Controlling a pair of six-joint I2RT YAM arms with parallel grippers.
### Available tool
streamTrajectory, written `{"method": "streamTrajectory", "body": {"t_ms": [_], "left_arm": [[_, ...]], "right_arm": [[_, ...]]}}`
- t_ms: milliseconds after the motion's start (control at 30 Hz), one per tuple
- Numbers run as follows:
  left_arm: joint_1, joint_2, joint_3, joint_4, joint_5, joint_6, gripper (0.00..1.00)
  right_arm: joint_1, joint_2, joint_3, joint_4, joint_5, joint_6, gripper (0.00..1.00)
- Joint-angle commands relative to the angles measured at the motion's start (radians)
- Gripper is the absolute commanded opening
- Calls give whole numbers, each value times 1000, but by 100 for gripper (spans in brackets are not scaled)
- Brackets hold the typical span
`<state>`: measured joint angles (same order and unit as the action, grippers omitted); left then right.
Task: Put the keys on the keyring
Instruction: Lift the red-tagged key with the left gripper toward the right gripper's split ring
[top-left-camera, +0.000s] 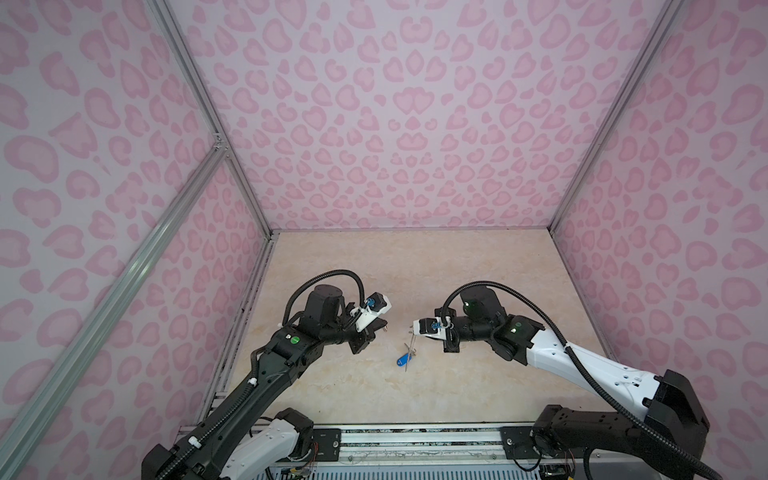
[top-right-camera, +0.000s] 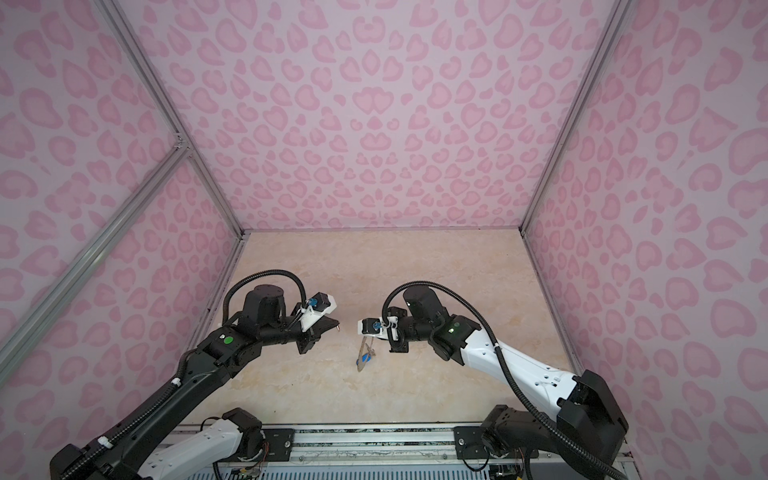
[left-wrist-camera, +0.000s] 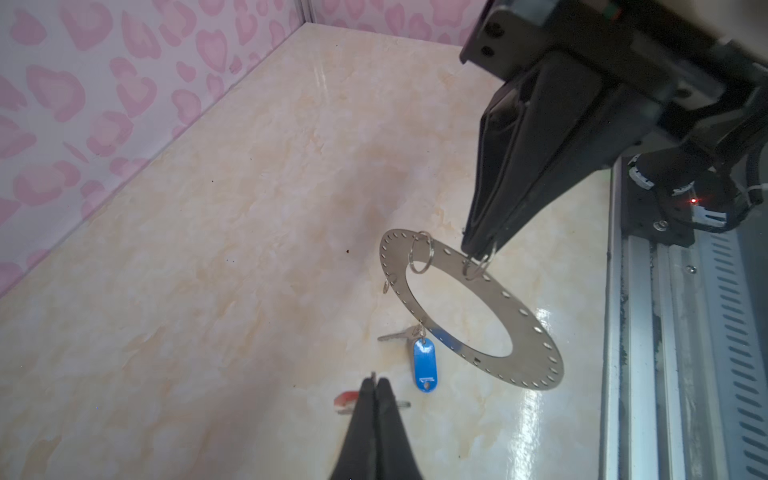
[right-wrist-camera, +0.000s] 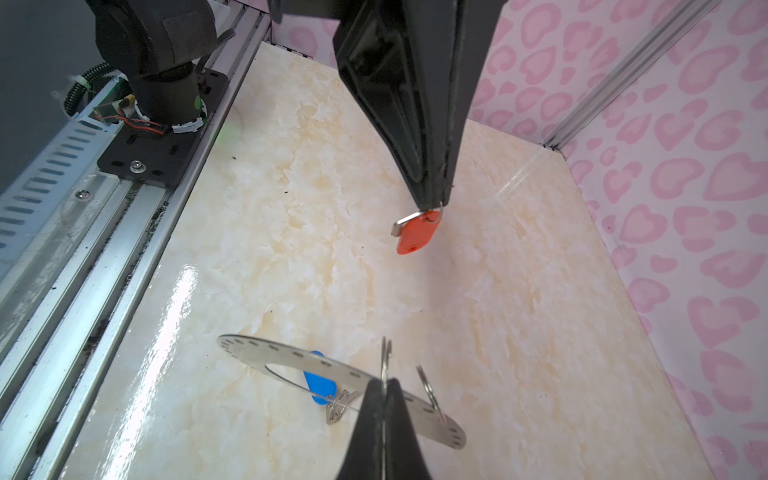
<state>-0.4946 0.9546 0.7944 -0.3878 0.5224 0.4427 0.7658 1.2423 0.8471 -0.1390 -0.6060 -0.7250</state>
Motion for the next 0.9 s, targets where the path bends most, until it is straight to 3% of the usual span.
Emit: {"method": "streamTrajectory", "body": {"t_ms": [0, 467, 867], "left_arm": [[-3, -13, -2, 24, 48, 20, 3], [-7, -60, -9, 35, 8, 121, 3], [-21, -37, -7, 74, 45, 241, 3]], "right_arm": [[8, 14, 4, 39, 15, 8, 0], [-9, 92, 36, 87, -58, 35, 0], [-44, 120, 69, 71, -213, 107, 0]]}}
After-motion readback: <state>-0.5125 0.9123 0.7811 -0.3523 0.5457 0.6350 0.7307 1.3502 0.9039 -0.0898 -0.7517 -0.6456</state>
